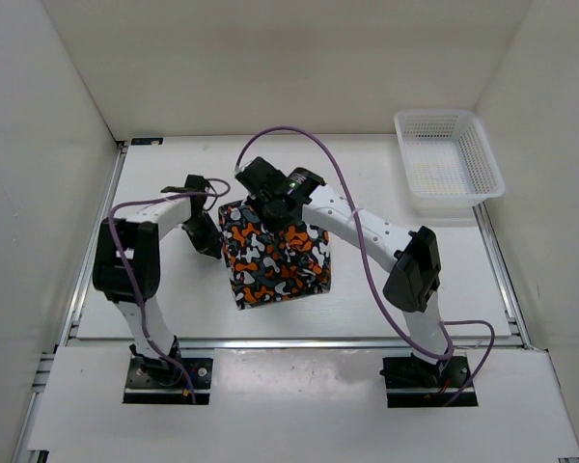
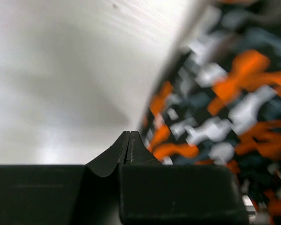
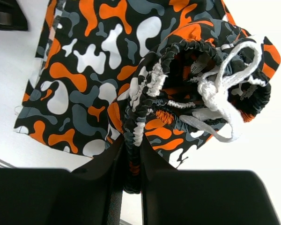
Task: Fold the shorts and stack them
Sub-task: Fold the shorts
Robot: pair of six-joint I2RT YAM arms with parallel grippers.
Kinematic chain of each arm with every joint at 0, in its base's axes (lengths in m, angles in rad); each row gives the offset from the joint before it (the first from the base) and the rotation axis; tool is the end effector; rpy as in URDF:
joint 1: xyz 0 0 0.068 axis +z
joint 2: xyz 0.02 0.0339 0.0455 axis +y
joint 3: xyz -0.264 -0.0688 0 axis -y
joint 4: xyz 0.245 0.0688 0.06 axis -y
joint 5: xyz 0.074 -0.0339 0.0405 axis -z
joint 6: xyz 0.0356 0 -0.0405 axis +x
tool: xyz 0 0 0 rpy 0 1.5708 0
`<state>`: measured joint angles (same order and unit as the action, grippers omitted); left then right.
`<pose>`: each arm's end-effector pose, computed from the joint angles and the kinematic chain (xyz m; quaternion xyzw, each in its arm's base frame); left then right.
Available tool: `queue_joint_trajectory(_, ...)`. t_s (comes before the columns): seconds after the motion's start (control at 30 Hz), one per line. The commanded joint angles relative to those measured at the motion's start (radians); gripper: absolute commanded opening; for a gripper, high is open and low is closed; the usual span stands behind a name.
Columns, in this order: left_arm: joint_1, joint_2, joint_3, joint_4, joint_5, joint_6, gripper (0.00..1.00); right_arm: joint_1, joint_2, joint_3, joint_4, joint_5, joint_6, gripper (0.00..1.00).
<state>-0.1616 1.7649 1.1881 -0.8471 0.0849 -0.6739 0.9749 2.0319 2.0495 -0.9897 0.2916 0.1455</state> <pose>0.3203 -0.0553 0.1809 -0.2494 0.9647 -0.0684 0.0498 0.2567 0.3603 0.3249 -0.3417 0.8825 0.0374 0.3209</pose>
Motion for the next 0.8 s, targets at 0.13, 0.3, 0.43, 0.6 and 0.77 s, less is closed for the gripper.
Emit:
queue_joint_trajectory(0.13, 0.008, 0.116, 0.005, 0.080, 0.042, -0.003, 0.10, -0.001, -0.010, 0.023, 0.040, -0.052, -0.015, 0.00)
queue_joint_trajectory(0.3, 0.008, 0.116, 0.015, 0.080, 0.042, -0.003, 0.10, 0.019, 0.022, 0.034, 0.051, -0.075, -0.015, 0.00)
queue_joint_trajectory(0.43, 0.008, 0.116, 0.015, 0.080, 0.052, -0.003, 0.10, 0.039, 0.102, 0.095, 0.072, -0.111, -0.015, 0.00)
queue_joint_trajectory(0.6, 0.017, 0.107, 0.015, 0.080, 0.061, -0.003, 0.10, 0.048, 0.198, 0.198, 0.092, -0.164, 0.005, 0.17)
queue_joint_trajectory(0.77, 0.047, 0.055, 0.015, 0.080, 0.072, 0.017, 0.10, 0.048, 0.194, 0.239, 0.092, -0.134, 0.063, 0.83)
